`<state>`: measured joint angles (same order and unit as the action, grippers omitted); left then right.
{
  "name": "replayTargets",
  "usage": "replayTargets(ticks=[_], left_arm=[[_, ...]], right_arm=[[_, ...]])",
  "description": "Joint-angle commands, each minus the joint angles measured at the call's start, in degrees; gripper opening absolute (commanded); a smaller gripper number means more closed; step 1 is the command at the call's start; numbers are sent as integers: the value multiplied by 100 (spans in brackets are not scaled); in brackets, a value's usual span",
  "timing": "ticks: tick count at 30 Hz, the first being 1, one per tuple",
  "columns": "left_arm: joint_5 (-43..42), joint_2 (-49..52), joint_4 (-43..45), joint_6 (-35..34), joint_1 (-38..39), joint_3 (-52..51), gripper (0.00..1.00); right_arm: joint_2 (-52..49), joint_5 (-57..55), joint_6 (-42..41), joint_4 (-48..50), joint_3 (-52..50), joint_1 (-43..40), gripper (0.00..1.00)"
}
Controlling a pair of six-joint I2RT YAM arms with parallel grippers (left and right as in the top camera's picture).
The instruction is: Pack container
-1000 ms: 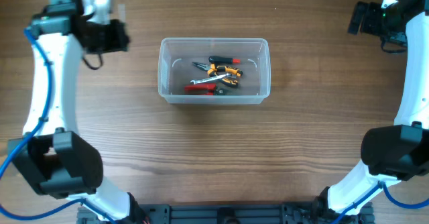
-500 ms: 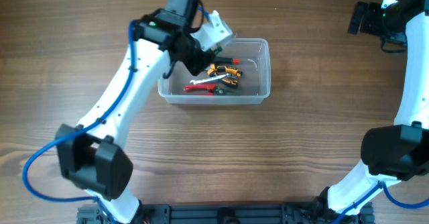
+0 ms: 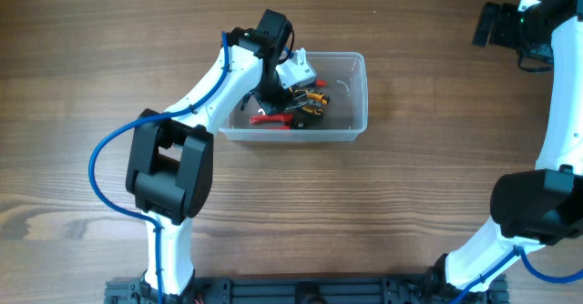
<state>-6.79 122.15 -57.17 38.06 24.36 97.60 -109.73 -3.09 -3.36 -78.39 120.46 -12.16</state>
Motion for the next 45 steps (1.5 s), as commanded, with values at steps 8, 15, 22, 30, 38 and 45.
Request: replayTargets(ticks=[8,15,22,30,38,45], left_arm=[[4,-498,61,-675,-87,365,69],[133,-1794,164,-3025,-1032,614,100],[133,-2251,31,-3257,-2074,614,100],[133,-2227,28,-3257,-2426,612,100],[133,-2227,33,-3257,-2426,612,100],[133,-2227,33,-3257,-2426,612,100]], right_arm=[[-57,-79,24,17,4,20,100],[-57,-79,22,17,4,20,100],[-57,-76,22,17,4,20,100],[-57,-79,22,17,4,20,100],[98,-76,22,20,4,22,100],[2385,-79,24,39,4,693,100]])
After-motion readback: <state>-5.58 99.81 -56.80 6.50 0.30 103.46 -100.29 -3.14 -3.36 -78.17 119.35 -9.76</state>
